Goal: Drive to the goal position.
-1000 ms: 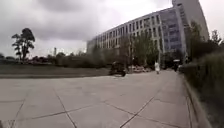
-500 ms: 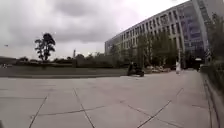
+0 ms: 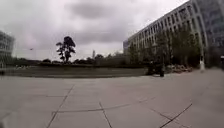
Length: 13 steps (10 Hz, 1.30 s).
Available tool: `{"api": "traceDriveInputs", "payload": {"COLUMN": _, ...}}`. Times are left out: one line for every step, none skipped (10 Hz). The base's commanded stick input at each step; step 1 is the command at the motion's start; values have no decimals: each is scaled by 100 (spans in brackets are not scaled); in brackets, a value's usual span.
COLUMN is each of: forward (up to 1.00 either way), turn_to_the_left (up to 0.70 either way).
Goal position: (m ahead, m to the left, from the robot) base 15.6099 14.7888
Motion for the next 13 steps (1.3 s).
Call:
{"api": "traceDriveInputs", "payload": {"forward": 0, "turn_to_the_left": 70}}
{"api": "traceDriveInputs", "payload": {"forward": 44, "turn_to_the_left": 48}}
{"api": "traceDriveInputs", "payload": {"forward": 70, "turn_to_the_left": 35}}
{"api": "traceDriveInputs", "payload": {"forward": 70, "turn_to_the_left": 35}}
{"api": "traceDriveInputs", "payload": {"forward": 70, "turn_to_the_left": 35}}
{"api": "traceDriveInputs", "payload": {"forward": 70, "turn_to_the_left": 35}}
{"api": "traceDriveInputs", "payload": {"forward": 70, "turn_to_the_left": 35}}
{"api": "traceDriveInputs", "payload": {"forward": 70, "turn_to_the_left": 35}}
{"api": "traceDriveInputs", "payload": {"forward": 70, "turn_to_the_left": 35}}
{"api": "traceDriveInputs", "payload": {"forward": 70, "turn_to_the_left": 35}}
{"api": "traceDriveInputs", "payload": {"forward": 70, "turn_to_the_left": 35}}
{"api": "traceDriveInputs", "payload": {"forward": 70, "turn_to_the_left": 35}}
{"api": "traceDriveInputs", "payload": {"forward": 70, "turn_to_the_left": 35}}
